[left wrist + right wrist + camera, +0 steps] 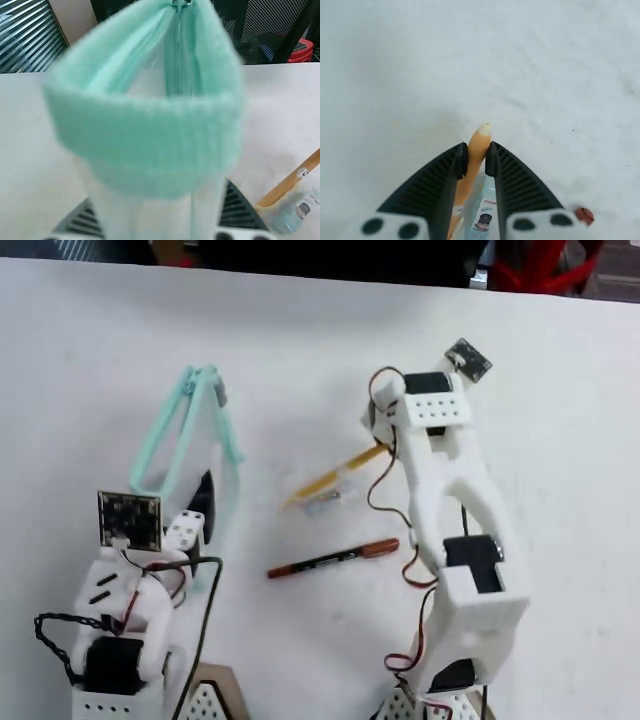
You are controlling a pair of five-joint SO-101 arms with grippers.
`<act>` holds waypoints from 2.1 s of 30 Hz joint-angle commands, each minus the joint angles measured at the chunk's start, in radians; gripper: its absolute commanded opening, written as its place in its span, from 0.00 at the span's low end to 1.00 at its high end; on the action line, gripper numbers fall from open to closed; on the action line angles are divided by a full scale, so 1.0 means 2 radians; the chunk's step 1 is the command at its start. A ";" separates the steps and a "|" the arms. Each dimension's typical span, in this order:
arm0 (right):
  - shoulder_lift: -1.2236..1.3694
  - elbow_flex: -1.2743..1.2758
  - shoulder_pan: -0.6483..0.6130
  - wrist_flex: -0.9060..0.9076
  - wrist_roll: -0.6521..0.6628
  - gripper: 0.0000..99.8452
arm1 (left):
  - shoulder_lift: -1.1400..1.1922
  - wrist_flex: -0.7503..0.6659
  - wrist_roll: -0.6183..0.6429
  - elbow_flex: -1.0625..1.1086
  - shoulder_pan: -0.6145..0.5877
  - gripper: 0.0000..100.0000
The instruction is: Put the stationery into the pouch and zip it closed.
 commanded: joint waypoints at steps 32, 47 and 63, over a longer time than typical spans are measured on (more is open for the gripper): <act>-0.454 -0.152 -0.137 -0.004 0.319 0.02 | 0.003 0.115 0.036 -0.077 0.000 0.27; -0.368 -0.249 -0.292 -0.016 0.351 0.02 | 0.002 0.124 0.036 -0.091 -0.002 0.27; -0.300 -0.245 -0.326 -0.016 0.394 0.02 | 0.002 0.123 0.036 -0.090 -0.003 0.27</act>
